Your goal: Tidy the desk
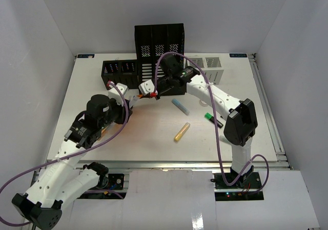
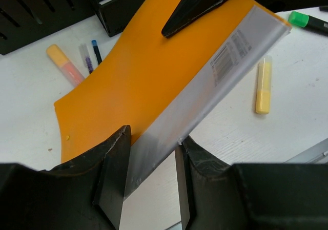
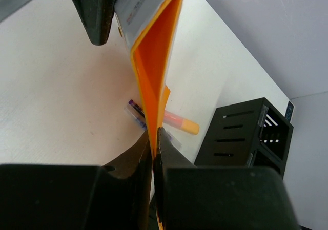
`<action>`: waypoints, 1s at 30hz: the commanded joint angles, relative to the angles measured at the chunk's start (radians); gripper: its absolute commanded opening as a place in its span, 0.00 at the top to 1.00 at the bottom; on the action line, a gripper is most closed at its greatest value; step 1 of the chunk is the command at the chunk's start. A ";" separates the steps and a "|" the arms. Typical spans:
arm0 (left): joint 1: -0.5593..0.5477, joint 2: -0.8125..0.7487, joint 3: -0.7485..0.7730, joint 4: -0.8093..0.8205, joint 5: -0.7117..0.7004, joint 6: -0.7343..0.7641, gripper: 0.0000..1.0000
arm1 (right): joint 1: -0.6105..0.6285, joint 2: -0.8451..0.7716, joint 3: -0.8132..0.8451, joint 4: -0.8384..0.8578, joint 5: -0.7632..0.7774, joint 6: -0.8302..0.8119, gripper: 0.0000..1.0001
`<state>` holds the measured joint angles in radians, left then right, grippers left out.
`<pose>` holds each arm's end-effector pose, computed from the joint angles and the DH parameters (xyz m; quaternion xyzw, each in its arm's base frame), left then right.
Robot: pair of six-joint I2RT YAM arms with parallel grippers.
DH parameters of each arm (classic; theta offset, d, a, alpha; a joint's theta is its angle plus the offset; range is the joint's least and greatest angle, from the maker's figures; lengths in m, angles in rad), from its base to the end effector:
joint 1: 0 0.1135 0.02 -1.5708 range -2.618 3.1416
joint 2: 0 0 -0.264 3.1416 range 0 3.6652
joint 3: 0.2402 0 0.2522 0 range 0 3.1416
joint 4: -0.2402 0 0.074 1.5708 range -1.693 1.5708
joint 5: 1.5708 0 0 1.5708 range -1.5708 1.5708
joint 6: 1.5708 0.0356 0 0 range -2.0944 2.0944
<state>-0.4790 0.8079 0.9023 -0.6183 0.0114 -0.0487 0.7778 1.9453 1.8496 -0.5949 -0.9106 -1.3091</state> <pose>0.1513 -0.0790 0.3323 0.1877 0.8455 -0.1351 0.4813 0.2938 0.3288 0.3345 -0.7964 0.2470 0.2834 0.4737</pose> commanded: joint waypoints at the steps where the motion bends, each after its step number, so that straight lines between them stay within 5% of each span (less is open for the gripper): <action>1: 0.005 -0.027 -0.022 0.017 -0.110 0.003 1.00 | 0.015 -0.011 0.055 0.072 -0.183 0.126 0.92; 4: 0.003 -0.065 -0.012 0.019 -0.124 0.005 1.00 | 0.016 -0.006 0.054 0.116 -0.178 0.203 0.87; 6: 0.003 -0.085 -0.001 0.023 -0.134 0.007 1.00 | 0.017 -0.010 0.048 0.166 -0.145 0.302 0.75; 9: 0.003 -0.118 0.021 0.028 -0.159 0.004 1.00 | 0.015 -0.025 0.042 0.224 -0.086 0.425 0.42; 17: 0.003 -0.175 0.059 0.071 -0.150 -0.019 1.00 | -0.050 -0.151 -0.013 0.239 -0.082 0.611 0.03; 23: 0.003 -0.182 0.080 0.122 -0.085 -0.064 1.00 | -0.245 -0.359 -0.252 0.389 -0.137 0.828 0.03; 30: 0.003 -0.111 0.157 0.228 -0.012 -0.100 1.00 | -0.438 -0.637 -0.668 0.485 -0.196 0.889 0.03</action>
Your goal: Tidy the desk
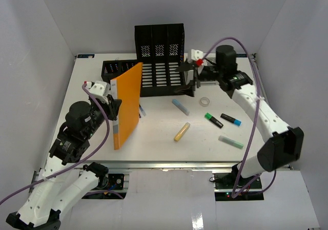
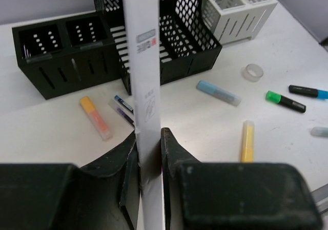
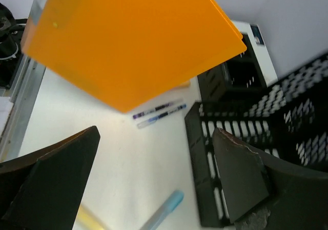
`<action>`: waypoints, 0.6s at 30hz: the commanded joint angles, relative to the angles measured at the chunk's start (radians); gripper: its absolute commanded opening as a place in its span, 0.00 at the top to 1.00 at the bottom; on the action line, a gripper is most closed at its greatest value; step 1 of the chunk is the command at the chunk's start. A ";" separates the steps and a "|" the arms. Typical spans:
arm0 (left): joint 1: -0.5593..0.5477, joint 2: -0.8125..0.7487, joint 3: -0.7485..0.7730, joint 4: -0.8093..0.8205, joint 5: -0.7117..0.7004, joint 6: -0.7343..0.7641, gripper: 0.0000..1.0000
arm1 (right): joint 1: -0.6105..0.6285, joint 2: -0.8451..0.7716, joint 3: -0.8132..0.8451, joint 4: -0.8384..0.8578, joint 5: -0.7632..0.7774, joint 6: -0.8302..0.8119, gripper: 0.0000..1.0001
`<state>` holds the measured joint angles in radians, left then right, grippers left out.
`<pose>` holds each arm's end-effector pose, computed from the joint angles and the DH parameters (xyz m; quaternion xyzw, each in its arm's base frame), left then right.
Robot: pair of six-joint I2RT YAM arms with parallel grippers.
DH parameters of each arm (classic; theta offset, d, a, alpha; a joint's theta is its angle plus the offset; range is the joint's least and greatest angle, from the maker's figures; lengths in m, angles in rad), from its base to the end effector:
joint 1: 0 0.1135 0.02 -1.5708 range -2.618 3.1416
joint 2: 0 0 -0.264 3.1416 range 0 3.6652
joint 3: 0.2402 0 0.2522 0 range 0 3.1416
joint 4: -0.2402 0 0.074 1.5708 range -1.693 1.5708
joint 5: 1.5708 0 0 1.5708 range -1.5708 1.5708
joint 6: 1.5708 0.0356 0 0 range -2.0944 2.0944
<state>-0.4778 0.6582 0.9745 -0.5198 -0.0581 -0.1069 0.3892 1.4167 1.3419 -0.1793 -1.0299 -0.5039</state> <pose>0.1187 -0.0591 0.3861 0.1249 0.7650 -0.1604 0.6111 0.2823 0.1487 0.3927 -0.5691 0.4908 0.3584 0.5539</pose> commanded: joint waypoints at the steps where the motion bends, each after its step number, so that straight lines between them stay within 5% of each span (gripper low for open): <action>1: 0.002 0.059 0.098 0.145 0.075 -0.040 1.00 | -0.073 -0.138 -0.213 0.081 -0.080 0.086 0.03; 18: 0.004 0.518 0.355 0.555 -0.006 0.039 1.00 | -0.259 -0.372 -0.610 0.333 -0.189 0.254 0.03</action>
<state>-0.4778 1.0747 1.1809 -0.1708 -0.0163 -0.1016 0.1694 1.0834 0.7835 -0.0009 -1.1505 -0.3505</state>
